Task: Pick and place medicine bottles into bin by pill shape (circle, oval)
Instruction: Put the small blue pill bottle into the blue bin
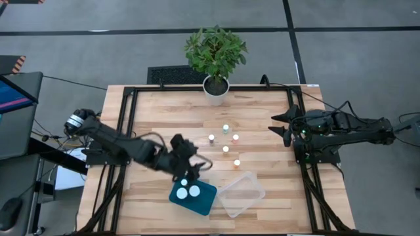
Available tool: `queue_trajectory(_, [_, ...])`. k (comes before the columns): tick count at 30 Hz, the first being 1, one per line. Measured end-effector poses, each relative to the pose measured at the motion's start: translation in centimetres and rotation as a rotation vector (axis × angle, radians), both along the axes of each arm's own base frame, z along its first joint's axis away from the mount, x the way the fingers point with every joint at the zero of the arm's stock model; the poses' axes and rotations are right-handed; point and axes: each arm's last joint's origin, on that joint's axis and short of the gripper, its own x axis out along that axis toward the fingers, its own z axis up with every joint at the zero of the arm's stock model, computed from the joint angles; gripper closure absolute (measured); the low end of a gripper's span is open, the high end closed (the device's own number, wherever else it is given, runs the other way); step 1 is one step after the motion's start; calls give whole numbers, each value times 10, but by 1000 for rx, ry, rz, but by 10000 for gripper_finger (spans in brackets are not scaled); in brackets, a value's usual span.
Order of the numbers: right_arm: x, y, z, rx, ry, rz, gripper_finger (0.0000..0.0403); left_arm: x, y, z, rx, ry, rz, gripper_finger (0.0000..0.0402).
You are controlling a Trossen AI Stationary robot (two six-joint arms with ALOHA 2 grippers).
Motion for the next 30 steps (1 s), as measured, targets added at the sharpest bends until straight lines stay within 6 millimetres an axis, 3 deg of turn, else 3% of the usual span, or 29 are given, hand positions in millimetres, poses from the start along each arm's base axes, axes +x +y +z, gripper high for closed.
queue_trajectory(10, [0,0,0,1,0,0,132,35,68,-3,105,-4,-39,79])
queue_trajectory(15, [0,0,0,13,-4,-8,132,52,94,-25,134,68,-82,79])
queue_trajectory(23, [0,0,0,14,-6,-9,132,77,117,-78,126,218,-143,79])
queue_trajectory(30, [0,0,0,16,-8,-10,132,86,127,-93,110,224,-165,79])
